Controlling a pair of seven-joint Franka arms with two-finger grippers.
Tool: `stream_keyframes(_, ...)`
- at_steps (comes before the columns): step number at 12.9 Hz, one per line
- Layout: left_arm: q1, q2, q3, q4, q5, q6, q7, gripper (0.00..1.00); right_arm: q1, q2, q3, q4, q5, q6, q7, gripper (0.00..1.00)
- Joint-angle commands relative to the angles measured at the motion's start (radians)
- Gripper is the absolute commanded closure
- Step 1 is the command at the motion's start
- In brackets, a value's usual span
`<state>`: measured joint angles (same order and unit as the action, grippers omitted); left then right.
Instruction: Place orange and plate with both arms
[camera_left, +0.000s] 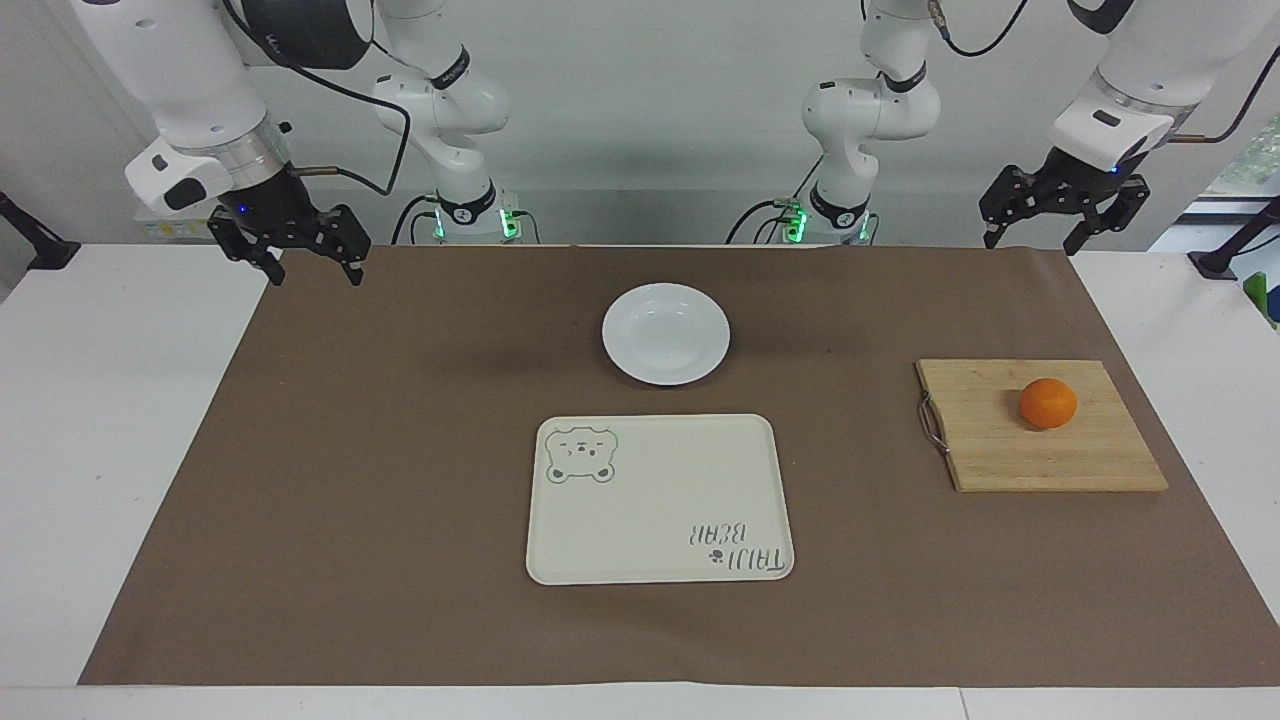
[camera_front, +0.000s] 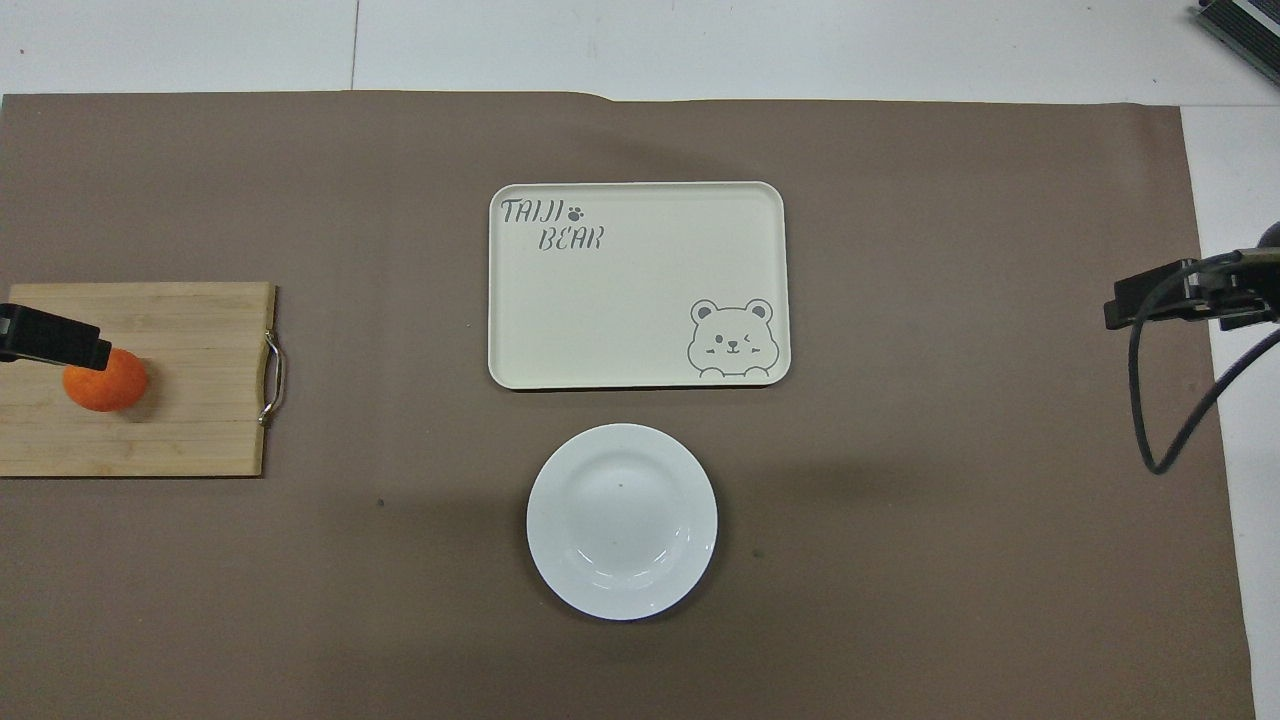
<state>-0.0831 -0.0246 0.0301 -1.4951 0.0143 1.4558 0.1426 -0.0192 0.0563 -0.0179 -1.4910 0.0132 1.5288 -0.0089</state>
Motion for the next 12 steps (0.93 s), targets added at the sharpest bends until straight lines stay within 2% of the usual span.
stream_keyframes(1, 0.008, -0.026, -0.004, -0.027, 0.007, 0.000, 0.009, 0.00, -0.008, 0.007, 0.010, 0.012, 0.004, -0.004, 0.015, 0.00)
stream_keyframes(12, 0.022, -0.024, 0.001, -0.028, 0.006, 0.006, 0.020, 0.00, -0.008, 0.007, 0.009, 0.012, 0.002, -0.004, 0.015, 0.00)
